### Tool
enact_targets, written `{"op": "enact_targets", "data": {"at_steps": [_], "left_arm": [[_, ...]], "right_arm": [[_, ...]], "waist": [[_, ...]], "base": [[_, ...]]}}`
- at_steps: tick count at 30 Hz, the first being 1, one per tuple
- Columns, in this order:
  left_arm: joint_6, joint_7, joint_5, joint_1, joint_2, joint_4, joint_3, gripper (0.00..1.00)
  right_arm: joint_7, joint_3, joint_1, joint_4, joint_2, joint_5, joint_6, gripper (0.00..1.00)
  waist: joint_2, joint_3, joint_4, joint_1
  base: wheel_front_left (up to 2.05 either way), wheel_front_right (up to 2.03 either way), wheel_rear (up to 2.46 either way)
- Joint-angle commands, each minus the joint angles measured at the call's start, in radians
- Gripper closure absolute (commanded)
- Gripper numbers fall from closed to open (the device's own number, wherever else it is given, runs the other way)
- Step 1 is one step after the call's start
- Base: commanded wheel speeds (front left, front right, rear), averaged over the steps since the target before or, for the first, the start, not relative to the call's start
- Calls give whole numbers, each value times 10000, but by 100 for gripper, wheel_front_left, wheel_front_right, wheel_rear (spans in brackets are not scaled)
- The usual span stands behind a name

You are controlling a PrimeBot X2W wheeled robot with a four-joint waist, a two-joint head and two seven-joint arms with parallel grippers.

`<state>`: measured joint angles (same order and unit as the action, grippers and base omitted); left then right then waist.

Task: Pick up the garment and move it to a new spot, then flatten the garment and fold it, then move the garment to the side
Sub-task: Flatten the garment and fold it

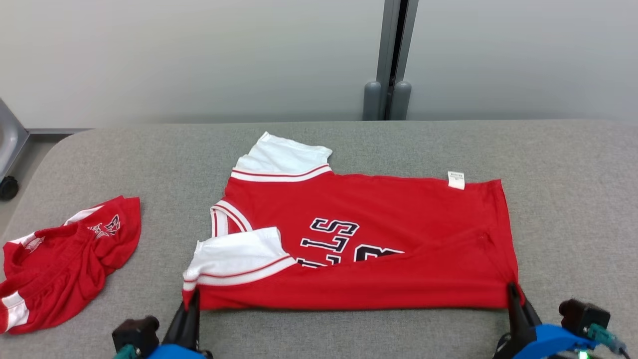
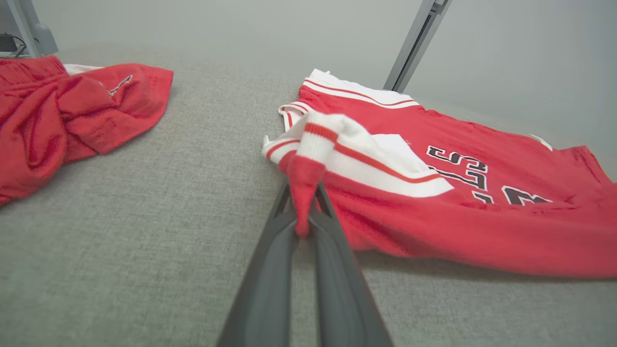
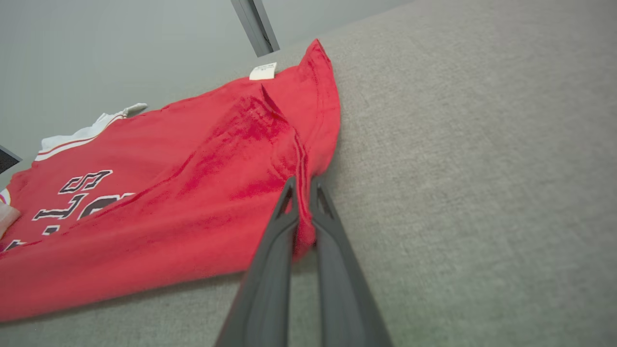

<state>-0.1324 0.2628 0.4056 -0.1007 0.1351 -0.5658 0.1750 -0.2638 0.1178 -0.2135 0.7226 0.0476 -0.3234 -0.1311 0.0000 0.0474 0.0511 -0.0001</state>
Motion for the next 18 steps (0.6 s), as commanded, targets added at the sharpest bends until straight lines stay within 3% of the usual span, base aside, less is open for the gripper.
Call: {"op": "enact_targets", "data": {"at_steps": [1,6,7,8,14,18], "left_arm": [[30,28,-19,124,-21,-81,18,100],[29,27,-113,982,-300,-456,54,100],[29,28,-167,1071,-317,-416,-27,53],[29,28,-245,1133,-341,-351,-118,0],[31,28,-848,727,-359,345,-948,0],[30,27,-900,-140,-52,577,-791,0]], "right_arm": [[-10,-26,257,38,57,42,6,100],[-10,-188,1148,84,57,-81,6,100],[-9,-117,1215,31,63,-116,6,8],[-10,-79,1264,-24,59,-64,6,0],[-9,265,613,-429,48,398,3,0],[-9,358,-319,-369,49,931,3,0]], "waist": [[0,-154,-120,1],[0,-307,-154,1],[0,-312,-156,1],[0,-304,-156,1],[0,33,-123,1],[0,615,-124,1]], "base": [[0,0,0],[0,0,0],[0,0,0],[0,0,0],[0,0,0],[0,0,0]]}}
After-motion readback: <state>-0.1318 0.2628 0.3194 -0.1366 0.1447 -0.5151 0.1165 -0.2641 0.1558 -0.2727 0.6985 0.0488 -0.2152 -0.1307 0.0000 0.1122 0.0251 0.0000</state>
